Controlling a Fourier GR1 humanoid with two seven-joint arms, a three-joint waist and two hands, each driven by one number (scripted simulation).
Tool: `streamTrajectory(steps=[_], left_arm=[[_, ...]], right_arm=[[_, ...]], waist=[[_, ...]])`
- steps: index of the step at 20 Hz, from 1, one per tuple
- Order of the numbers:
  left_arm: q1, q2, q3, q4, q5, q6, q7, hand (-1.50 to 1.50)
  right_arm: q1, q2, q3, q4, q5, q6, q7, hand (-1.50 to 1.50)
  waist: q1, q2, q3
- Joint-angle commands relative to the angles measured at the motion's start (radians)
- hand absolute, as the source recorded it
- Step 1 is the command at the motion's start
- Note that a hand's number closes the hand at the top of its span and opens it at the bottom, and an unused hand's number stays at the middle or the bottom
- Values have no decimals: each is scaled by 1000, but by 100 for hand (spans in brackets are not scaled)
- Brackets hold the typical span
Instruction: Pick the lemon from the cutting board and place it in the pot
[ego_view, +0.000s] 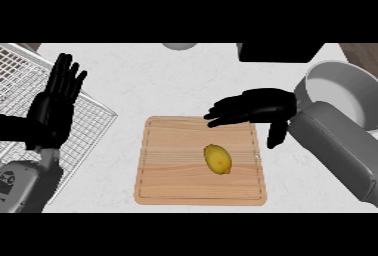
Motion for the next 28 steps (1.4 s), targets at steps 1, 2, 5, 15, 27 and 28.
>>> streamTrajectory(steps=[1, 2, 5, 15, 27, 28], left_arm=[[24, -19, 24, 47, -14, -27, -60, 0], [-8, -13, 30, 42, 1, -38, -15, 0], [-22, -28, 37, 65, -25, -30, -19, 0], [7, -49, 77, 89, -46, -95, -56, 0], [12, -93, 104, -33, -108, -69, 63, 0], [12, -73, 132, 6, -103, -121, 31, 0]], right_arm=[[24, 76, 49, 28, 66, 50, -2, -150], [-27, 88, 39, 107, 80, 56, -57, -150], [6, 78, 40, 108, 100, 54, -92, -150], [88, 156, 19, 83, 160, -26, -108, -150], [164, 325, -34, 181, 378, -133, 8, -150], [114, 313, -75, 221, 383, -97, -39, -150]], waist=[[-12, -2, -1], [-5, 0, 0], [-14, -1, 0], [-21, -4, -1], [-17, -5, 0], [-15, -4, 0]])
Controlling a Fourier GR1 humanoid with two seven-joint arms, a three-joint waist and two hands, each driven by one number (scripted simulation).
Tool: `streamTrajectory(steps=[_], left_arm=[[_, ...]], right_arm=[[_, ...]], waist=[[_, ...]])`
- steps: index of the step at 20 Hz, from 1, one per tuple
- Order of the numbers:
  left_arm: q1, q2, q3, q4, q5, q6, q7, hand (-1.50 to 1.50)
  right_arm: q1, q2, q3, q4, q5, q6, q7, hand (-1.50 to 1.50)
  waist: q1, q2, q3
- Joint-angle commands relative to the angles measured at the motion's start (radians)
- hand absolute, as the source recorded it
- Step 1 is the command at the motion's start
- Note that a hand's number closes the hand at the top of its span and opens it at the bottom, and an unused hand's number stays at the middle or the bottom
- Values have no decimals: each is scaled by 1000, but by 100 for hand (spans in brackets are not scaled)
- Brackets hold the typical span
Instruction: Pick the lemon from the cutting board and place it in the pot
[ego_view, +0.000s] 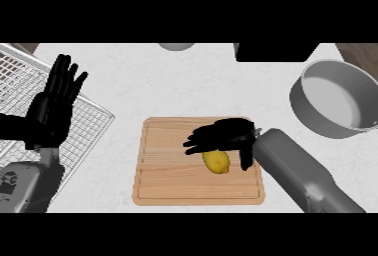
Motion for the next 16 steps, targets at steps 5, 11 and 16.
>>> streamTrajectory(steps=[5, 11, 16], left_arm=[[51, -28, 23, -59, -45, -8, 12, 0], [4, -59, 41, 24, -62, -41, -19, 0], [-6, -21, 79, 15, -40, -58, 13, 0]], right_arm=[[39, 88, -40, 65, 117, -30, -29, -150], [43, 145, -72, 99, 158, -16, -72, -150], [105, 120, -17, 57, 199, -153, -205, 150]], waist=[[3, 0, 0], [-2, 1, 0], [-4, 0, 0]])
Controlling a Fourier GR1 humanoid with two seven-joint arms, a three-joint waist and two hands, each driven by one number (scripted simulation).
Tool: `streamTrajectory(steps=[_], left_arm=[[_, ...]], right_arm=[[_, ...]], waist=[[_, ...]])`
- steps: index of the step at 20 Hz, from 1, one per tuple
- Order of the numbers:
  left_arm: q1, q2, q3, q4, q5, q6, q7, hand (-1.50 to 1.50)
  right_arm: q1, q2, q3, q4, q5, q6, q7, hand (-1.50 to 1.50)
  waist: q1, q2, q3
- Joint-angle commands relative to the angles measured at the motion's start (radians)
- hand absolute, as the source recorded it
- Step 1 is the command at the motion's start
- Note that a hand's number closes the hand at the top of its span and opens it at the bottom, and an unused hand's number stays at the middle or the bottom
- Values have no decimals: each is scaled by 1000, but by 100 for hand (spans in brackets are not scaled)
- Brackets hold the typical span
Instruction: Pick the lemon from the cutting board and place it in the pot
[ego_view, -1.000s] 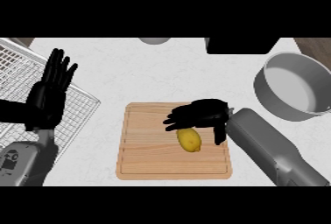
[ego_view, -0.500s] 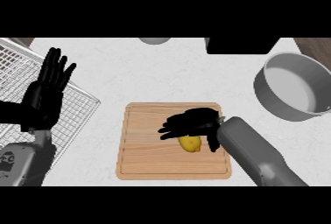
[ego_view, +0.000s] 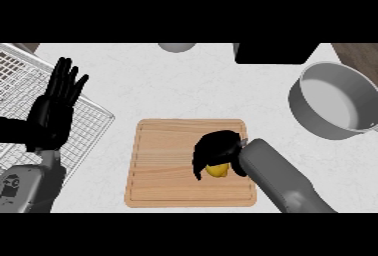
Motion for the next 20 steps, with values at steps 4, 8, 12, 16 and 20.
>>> streamTrajectory(steps=[4, 8, 12, 16, 20], left_arm=[[-46, -6, 13, -20, -21, 30, 60, 0], [14, 9, 38, -5, -7, -24, -2, 0], [6, -16, 19, -47, -30, 20, 49, 0], [6, -11, 38, -21, -18, 5, 13, 0], [19, -1, 46, -15, -28, 21, 27, 0]], right_arm=[[86, 32, 2, -23, 24, -97, -77, 150], [103, 28, -34, -36, 14, -104, -71, 150], [117, -29, -99, -204, -8, -102, -26, 150], [69, 39, -285, -139, -39, -90, 359, 150], [76, 35, -466, -75, -60, -188, 689, 150]], waist=[[-6, 13, 11], [1, 14, 11], [-9, 10, 11], [-23, 7, 9], [-78, 4, 5]])
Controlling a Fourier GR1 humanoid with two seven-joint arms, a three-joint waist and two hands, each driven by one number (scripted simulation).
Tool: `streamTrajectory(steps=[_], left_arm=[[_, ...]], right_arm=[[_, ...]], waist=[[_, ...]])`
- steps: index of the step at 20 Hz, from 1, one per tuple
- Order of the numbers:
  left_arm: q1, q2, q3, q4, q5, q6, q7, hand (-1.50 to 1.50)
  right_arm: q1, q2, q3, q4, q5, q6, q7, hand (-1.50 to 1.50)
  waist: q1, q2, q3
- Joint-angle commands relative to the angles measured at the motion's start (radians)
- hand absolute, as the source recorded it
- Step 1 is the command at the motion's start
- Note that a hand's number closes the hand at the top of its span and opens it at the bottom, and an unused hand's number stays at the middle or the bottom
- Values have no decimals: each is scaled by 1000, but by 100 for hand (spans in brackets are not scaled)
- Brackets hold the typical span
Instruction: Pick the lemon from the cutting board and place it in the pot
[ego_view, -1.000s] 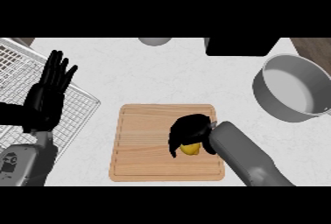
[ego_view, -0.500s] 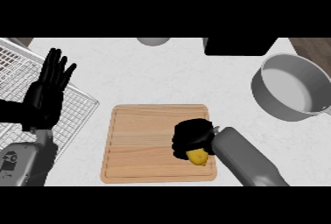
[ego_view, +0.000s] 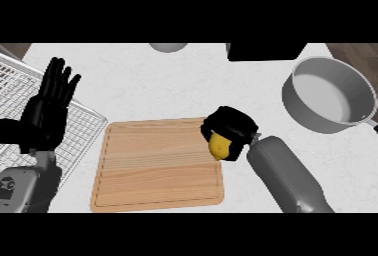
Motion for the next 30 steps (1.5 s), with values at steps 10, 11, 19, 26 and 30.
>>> streamTrajectory(steps=[10, 11, 19, 26, 30], left_arm=[[14, -5, -6, 0, -6, 0, -6, 0], [8, 0, 5, 1, -7, 7, -6, 0], [8, -11, 7, 20, 0, -2, -17, 0], [-18, -3, 7, 12, -18, -4, -6, 0], [-35, -15, 22, 64, -20, 0, -25, 0]], right_arm=[[-213, 36, -360, 12, 181, -407, 1081, 150], [-233, 23, -365, -2, 226, -436, 1157, 150], [-364, 16, -339, -23, 642, -414, 1746, 150], [-243, 17, -368, -257, 685, -157, 1809, 150], [-29, -54, -404, -438, 629, -178, 1700, 150]], waist=[[9, -11, -5], [5, -15, -5], [26, -4, 1], [13, -3, 4], [-3, -1, 4]])
